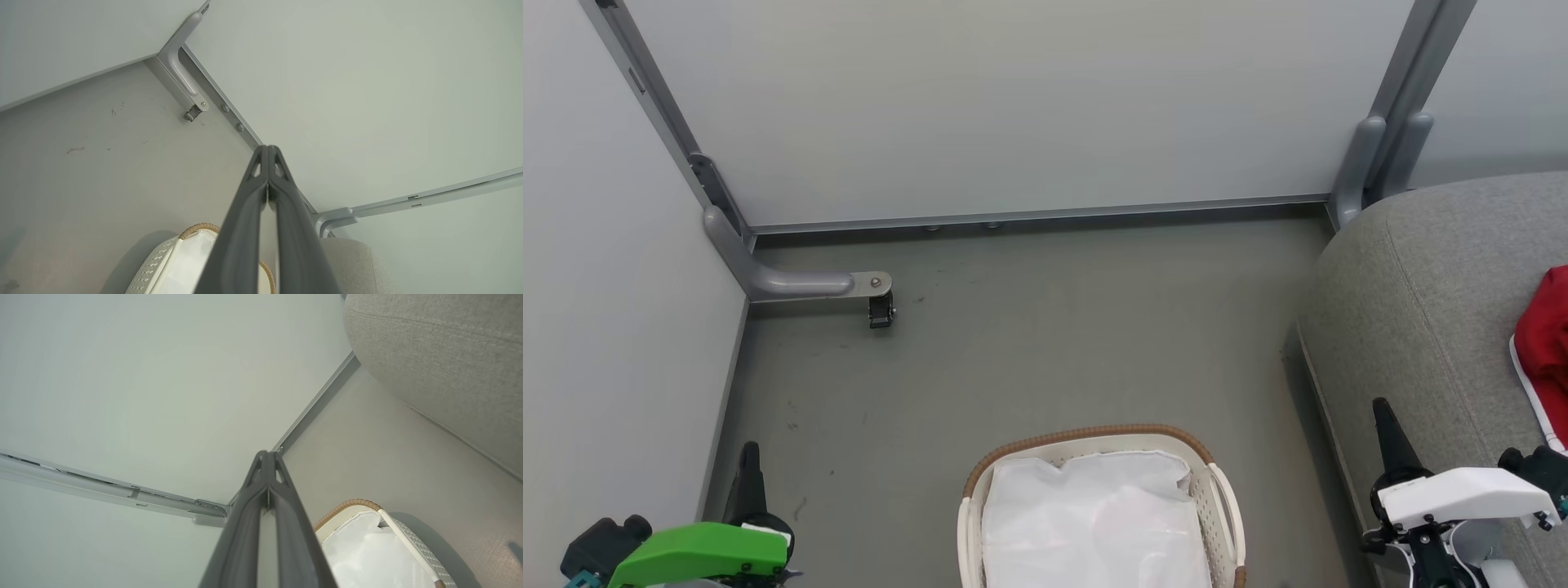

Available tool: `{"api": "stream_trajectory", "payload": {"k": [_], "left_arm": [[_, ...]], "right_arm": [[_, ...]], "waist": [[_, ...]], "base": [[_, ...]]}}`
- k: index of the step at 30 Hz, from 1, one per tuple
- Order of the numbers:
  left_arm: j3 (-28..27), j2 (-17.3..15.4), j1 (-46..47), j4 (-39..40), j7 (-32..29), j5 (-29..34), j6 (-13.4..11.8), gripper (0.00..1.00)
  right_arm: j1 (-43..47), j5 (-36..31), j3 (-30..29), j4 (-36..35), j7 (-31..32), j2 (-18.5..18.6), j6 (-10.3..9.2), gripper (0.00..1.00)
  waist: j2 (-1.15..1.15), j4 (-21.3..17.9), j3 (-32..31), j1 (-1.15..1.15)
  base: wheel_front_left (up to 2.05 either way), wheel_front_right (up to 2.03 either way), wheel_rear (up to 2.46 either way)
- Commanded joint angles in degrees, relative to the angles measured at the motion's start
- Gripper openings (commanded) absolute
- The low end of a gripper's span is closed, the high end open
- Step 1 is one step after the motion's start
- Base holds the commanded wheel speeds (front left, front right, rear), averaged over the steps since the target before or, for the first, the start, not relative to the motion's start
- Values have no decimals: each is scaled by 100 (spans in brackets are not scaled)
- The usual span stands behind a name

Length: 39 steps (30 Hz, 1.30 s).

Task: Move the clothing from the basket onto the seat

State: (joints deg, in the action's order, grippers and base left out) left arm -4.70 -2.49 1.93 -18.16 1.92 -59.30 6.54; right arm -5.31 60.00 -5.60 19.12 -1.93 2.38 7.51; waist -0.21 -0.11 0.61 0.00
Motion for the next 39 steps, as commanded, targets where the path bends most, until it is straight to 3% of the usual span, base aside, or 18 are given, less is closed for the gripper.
{"api": "stream_trajectory", "payload": {"k": [1,39], "left_arm": [[-26,-44,162,83,-40,-175,26,0],[-140,-54,370,304,-572,-2209,79,0]], "right_arm": [[-93,166,-24,-87,54,46,-1,0],[-112,2153,-74,-377,577,58,-3,0]], "waist": [[10,0,-1,0],[17,7,-25,0]], "base": [[0,0,0],[0,0,0]]}}
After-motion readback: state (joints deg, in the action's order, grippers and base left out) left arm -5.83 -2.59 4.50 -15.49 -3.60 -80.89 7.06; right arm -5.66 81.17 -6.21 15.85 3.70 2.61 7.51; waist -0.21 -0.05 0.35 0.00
